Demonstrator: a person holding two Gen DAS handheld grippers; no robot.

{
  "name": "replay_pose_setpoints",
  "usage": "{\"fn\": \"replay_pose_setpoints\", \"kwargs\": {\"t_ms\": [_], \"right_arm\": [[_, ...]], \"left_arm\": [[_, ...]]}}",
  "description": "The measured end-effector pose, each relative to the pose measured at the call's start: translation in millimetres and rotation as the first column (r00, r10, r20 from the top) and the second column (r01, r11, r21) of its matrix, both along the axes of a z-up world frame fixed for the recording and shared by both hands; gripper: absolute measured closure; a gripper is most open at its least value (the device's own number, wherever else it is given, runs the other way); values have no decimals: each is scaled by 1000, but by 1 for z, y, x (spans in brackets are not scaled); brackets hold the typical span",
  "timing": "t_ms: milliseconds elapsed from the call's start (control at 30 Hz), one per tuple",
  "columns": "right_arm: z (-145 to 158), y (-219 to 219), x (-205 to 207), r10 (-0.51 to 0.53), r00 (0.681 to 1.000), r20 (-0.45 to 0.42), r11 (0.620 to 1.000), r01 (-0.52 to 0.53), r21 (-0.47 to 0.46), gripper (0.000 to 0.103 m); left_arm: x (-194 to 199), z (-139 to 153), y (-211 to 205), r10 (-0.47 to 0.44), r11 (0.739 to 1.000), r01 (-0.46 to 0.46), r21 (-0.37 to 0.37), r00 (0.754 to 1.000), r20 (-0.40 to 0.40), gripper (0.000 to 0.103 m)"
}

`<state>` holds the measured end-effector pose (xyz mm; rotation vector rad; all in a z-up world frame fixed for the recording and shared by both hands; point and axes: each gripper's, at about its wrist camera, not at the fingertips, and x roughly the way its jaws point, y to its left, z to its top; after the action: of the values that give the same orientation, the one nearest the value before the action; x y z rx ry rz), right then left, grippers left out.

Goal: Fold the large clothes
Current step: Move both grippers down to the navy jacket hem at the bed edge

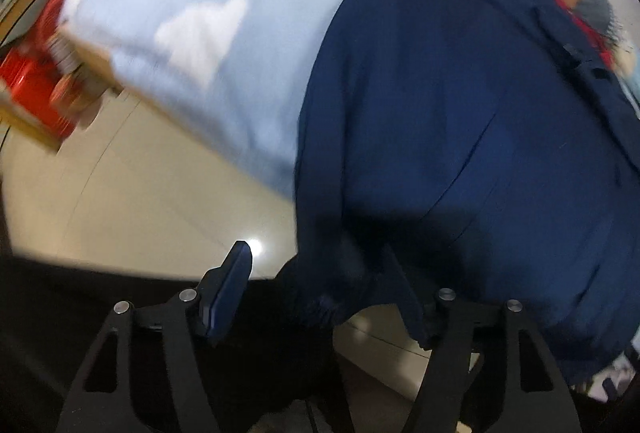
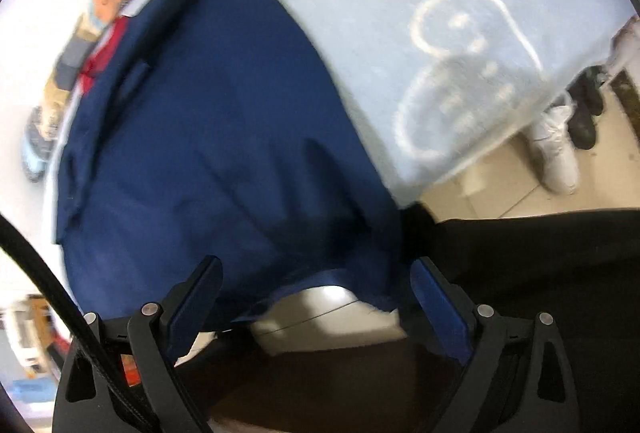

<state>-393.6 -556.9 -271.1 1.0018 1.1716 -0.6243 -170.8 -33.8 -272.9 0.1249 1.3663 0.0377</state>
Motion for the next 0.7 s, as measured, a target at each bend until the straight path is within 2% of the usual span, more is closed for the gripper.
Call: {"fn": "replay_pose_setpoints", "kwargs": {"t_ms": [67,133,200,267,300,333,367,433,467,500,533,567,600,633,667,700], "right_arm": [[-18,8,9,82,994,-70,997,-82,0,9],[-27,13,15,131,984,-118,991,-132,-1,12],[-27,17,19,169,980,-108,986,-166,32,18],[-10,24,25,236,967,-91,969,-241,-52,20],[-6,25,27,258,964,-70,963,-262,-65,32],[-5,24,28,269,962,-43,962,-271,-37,47],[-2,21,28,270,962,-31,963,-270,-10,69],[14,15,29,268,963,14,963,-268,-18,69],[26,6,30,268,962,61,963,-267,-17,64],[36,-4,30,271,957,100,963,-270,-20,49],[51,-17,34,282,946,161,959,-280,-38,42],[66,-31,40,296,933,206,955,-288,-70,30],[76,-43,47,308,922,235,951,-295,-89,23],[85,-57,55,318,908,275,948,-303,-96,21],[91,-76,69,338,883,325,941,-327,-90,18],[94,-91,80,352,872,340,936,-340,-97,18]], "left_arm": [[-1,-11,1,-4,1000,5,22,1000,-25,36],[2,-15,1,3,999,-3,41,1000,-3,36],[-1,-14,-1,5,999,-6,41,1000,6,36],[-3,-10,-9,-31,999,30,16,998,50,40],[-1,-8,-10,-38,999,36,26,997,71,45],[0,-4,-10,-35,999,33,21,996,78,61],[-3,0,-9,-28,1000,28,5,996,82,68],[-5,27,-8,-22,995,35,-91,990,143,68],[-3,39,-10,-40,991,62,-121,984,176,62],[1,55,-16,-82,986,111,-122,972,220,57],[6,71,-23,-138,977,176,-119,953,270,42],[14,82,-28,-181,966,226,-125,938,297,23],[23,92,-34,-223,952,276,-133,922,317,16],[39,103,-44,-285,929,344,-135,900,330,11],[51,107,-50,-315,916,376,-142,890,329,11],[71,111,-59,-358,888,425,-175,879,316,9]]}}
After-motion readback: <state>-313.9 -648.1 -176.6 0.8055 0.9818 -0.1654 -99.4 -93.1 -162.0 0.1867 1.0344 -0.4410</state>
